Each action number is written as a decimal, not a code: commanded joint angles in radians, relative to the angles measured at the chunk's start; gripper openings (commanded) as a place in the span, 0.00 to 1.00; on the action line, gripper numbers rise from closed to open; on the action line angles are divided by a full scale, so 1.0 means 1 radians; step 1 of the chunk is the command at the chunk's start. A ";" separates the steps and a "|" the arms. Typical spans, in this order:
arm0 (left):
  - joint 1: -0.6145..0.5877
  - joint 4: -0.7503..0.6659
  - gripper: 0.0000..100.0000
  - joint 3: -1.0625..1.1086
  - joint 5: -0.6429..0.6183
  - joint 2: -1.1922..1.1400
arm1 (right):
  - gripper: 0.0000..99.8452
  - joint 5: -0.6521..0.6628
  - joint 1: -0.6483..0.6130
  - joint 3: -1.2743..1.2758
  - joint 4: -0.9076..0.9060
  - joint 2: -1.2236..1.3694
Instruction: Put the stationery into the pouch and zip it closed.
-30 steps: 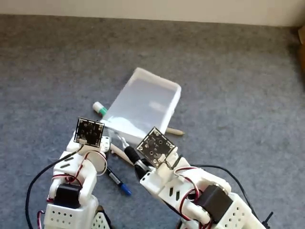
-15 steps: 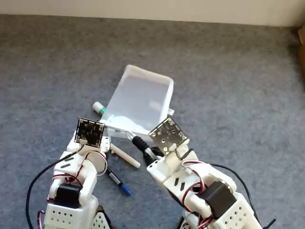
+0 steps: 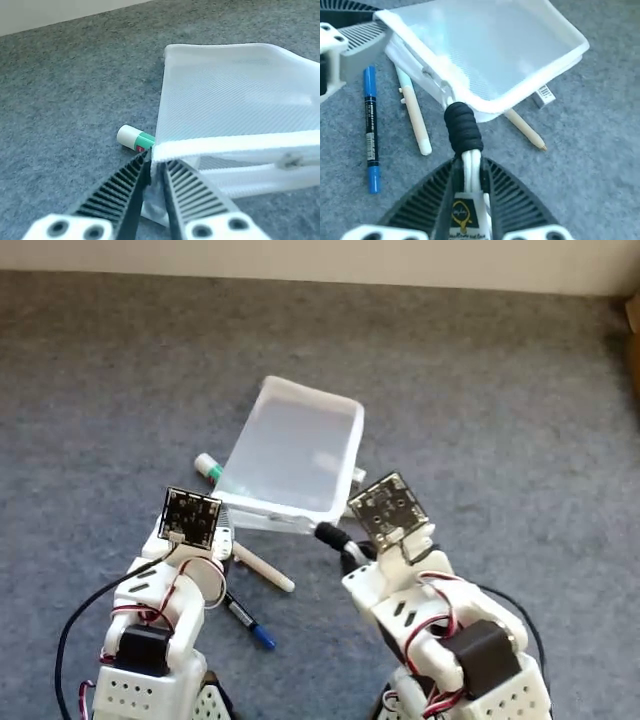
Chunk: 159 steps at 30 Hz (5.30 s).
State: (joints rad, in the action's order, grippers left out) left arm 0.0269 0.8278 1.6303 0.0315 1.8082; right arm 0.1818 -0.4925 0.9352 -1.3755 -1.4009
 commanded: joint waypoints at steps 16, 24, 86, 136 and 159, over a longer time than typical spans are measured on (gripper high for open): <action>0.012 -0.018 0.01 -0.024 0.006 0.010 | 0.01 0.137 0.266 -0.283 -0.232 -0.010; 0.033 0.147 0.01 -0.295 0.003 0.005 | 0.01 0.135 0.265 -0.418 -0.248 -0.008; 0.150 0.451 0.20 -1.017 -0.112 -0.796 | 0.01 -0.020 0.045 -0.421 -0.054 0.153; -0.024 0.919 0.01 -2.066 -0.117 -1.279 | 0.27 -0.138 0.248 -0.042 0.142 0.160; -0.395 0.825 0.01 -1.636 -0.112 -1.228 | 0.27 -0.137 0.180 -0.053 0.177 0.438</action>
State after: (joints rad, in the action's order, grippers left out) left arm -0.3414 1.7100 -0.0391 -0.0744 0.5516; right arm 0.0514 -0.3023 0.9030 -1.2313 -1.0572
